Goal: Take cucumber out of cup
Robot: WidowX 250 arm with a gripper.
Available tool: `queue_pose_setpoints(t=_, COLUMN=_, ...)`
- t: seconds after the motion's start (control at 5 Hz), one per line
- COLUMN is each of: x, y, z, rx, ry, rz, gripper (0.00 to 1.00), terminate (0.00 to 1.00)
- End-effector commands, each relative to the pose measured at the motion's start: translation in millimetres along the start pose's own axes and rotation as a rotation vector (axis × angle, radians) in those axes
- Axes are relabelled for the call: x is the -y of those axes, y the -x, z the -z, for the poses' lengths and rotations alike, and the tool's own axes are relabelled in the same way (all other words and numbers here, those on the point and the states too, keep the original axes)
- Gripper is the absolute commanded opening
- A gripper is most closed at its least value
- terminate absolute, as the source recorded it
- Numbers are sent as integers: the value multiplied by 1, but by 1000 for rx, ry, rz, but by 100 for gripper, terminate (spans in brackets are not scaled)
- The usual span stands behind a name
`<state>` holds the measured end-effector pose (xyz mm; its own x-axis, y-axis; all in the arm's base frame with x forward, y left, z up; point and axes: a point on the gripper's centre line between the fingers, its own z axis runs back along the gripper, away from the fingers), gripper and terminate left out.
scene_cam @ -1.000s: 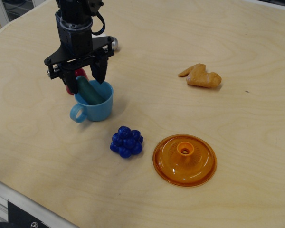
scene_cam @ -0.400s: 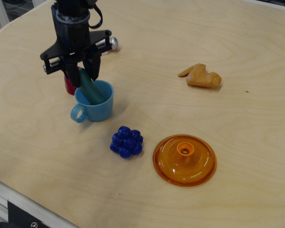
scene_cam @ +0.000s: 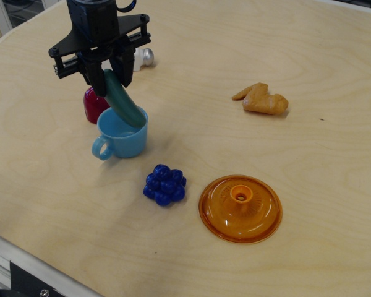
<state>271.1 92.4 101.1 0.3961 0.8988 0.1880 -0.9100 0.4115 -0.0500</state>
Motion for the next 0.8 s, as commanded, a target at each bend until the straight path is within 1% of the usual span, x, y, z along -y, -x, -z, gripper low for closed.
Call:
queue_pose_setpoints(t=0.0, x=47, y=-2, z=-34, rx=46, ry=113, rz=43, gripper=0, terminate=0)
queue_pose_setpoints(t=0.2, x=71, y=2, z=-16, rx=6, ry=118, rz=95, gripper=0, terminate=0)
queue_pose_setpoints(t=0.4, x=88, y=8, z=14, rx=-34, ry=79, rz=134, gripper=0, terminate=0)
queue_pose_setpoints(t=0.6, x=98, y=10, z=41, rx=-52, ry=33, rz=161, gripper=0, terminate=0)
